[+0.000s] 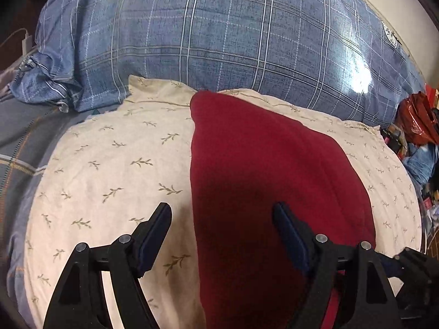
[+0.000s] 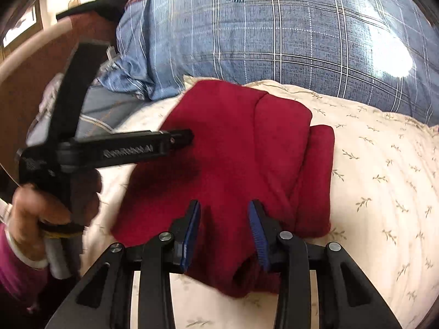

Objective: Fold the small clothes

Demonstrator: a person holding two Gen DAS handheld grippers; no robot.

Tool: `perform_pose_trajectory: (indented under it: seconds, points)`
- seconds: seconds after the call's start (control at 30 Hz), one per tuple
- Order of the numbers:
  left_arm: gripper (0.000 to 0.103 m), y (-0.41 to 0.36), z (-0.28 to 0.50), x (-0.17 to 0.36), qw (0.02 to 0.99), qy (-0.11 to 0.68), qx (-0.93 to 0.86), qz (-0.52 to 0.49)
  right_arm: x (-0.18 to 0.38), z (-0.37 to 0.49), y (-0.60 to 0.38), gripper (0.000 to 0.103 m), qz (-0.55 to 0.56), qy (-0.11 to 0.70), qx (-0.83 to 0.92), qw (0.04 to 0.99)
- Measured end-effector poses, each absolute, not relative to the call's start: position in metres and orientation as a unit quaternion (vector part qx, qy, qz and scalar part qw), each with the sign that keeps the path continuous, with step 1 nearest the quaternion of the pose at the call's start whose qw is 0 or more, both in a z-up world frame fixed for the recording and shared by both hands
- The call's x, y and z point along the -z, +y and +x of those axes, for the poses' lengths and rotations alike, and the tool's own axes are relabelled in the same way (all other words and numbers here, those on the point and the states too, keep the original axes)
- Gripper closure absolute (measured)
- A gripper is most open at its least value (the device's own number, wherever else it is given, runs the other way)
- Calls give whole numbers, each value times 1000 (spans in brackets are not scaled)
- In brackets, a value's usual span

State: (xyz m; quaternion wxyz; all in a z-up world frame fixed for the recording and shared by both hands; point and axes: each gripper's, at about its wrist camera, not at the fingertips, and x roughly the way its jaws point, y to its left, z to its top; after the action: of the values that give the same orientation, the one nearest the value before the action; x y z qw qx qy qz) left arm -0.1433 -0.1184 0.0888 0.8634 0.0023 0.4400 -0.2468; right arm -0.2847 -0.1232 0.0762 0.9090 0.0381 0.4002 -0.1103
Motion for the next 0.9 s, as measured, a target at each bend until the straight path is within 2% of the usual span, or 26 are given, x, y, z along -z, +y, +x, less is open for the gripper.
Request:
perform_pose_trajectory:
  seconds: [0.2,0.33,0.4,0.47,0.73,0.9]
  points:
    - [27,-109,-171,-108,878,418,233,18,-60,-289,-119,57,22,424,130,896]
    - [27,-96,-193,-122,889,401,221,24,-75,-295,-118,57,53,406,122,904]
    - [27,-88,-204,-131,897,388,210,22,-89,-301,-116,44,58,389,122,911]
    - [27,-82,-213,-137,903,379,202,19,-101,-308,-114,38,50,373,141,916]
    - [27,-64,-249,-150,914,361,187,10,-115,-311,-111,29,45,350,176,919]
    - [27,-55,-264,-160,922,345,178,7,-124,-317,-102,21,35,330,184,925]
